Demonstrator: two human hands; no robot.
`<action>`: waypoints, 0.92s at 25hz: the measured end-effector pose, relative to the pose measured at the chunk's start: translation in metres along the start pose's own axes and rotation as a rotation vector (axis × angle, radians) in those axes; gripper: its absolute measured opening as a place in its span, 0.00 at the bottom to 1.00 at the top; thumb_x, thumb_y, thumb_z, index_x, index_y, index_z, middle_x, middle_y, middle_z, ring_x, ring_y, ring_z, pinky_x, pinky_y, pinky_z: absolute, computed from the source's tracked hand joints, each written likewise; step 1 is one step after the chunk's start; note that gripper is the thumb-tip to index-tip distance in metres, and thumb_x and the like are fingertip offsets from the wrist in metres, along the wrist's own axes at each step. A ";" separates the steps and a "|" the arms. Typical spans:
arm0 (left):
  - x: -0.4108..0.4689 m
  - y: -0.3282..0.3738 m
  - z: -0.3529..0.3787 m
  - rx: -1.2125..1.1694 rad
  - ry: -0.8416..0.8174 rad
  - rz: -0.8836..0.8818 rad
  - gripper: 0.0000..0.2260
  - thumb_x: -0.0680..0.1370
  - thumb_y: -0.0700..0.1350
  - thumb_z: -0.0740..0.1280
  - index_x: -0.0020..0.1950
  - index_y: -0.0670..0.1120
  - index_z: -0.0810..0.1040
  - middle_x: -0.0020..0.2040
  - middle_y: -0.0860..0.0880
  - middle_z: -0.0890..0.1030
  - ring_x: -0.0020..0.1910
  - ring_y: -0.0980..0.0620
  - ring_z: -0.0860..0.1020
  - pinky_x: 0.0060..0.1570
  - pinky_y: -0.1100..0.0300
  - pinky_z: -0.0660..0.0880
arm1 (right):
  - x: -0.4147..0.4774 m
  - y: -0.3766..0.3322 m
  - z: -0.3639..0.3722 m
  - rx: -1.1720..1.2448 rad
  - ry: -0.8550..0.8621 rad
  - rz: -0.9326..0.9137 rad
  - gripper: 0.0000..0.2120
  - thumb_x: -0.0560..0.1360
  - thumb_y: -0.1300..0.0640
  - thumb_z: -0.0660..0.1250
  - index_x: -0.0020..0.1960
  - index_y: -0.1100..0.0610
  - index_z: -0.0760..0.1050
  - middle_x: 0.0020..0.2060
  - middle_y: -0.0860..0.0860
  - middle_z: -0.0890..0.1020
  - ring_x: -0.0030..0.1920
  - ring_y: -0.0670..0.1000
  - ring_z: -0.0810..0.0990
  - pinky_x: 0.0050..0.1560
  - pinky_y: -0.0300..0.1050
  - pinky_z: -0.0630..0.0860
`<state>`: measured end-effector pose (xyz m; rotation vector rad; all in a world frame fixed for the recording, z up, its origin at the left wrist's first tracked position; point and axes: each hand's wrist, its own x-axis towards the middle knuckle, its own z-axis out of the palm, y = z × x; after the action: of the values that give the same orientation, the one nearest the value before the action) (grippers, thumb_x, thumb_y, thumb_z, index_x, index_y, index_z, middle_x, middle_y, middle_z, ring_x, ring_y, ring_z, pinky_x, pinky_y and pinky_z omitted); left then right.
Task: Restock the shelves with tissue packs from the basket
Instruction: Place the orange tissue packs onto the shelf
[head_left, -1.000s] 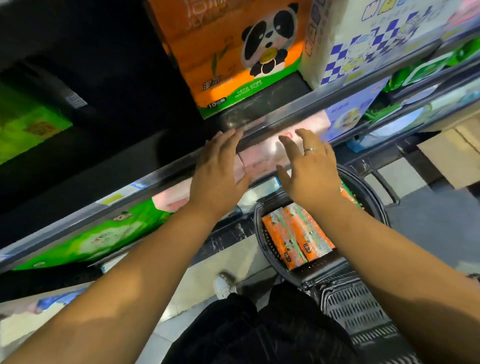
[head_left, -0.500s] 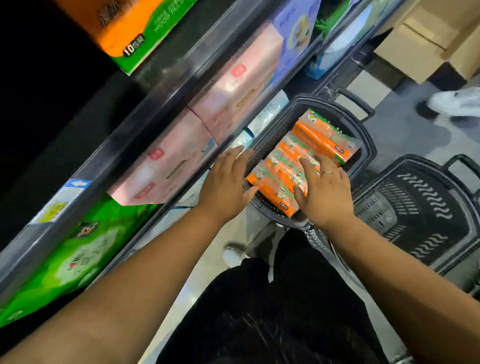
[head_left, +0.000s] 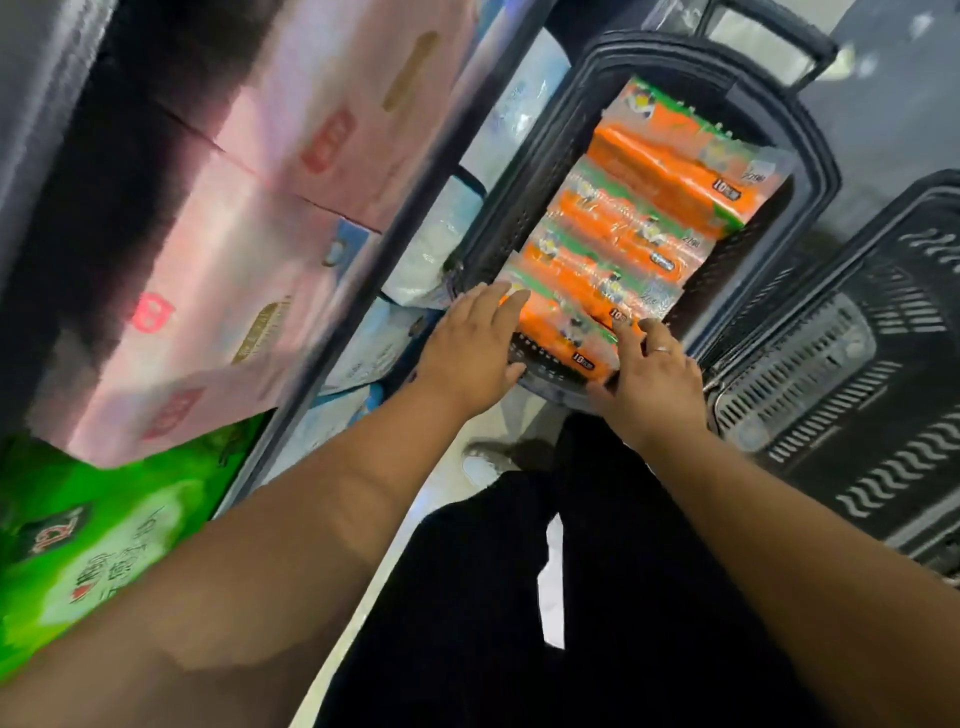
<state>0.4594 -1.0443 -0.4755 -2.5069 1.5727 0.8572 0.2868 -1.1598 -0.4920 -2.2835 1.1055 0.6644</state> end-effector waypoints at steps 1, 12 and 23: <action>0.014 -0.003 0.011 0.032 -0.019 0.016 0.35 0.77 0.54 0.68 0.78 0.47 0.54 0.77 0.45 0.57 0.76 0.43 0.55 0.75 0.51 0.51 | 0.010 0.004 0.010 0.007 -0.015 0.015 0.36 0.76 0.42 0.64 0.77 0.51 0.53 0.76 0.57 0.57 0.74 0.61 0.59 0.71 0.58 0.60; 0.136 -0.039 0.138 0.303 -0.287 0.271 0.40 0.73 0.51 0.72 0.78 0.48 0.52 0.78 0.46 0.54 0.77 0.40 0.50 0.75 0.44 0.51 | 0.107 0.025 0.131 -0.006 -0.133 0.132 0.48 0.70 0.38 0.71 0.77 0.56 0.49 0.75 0.58 0.57 0.73 0.62 0.58 0.69 0.59 0.63; 0.159 -0.055 0.160 0.384 -0.182 0.281 0.39 0.69 0.42 0.73 0.74 0.53 0.56 0.75 0.46 0.55 0.75 0.42 0.52 0.74 0.44 0.52 | 0.142 0.006 0.184 -0.138 0.143 0.259 0.26 0.76 0.60 0.63 0.70 0.63 0.59 0.65 0.62 0.67 0.64 0.63 0.67 0.55 0.61 0.72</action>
<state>0.4903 -1.0936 -0.7007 -1.9245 1.8454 0.7013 0.3229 -1.1263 -0.7197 -2.3557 1.4836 0.7028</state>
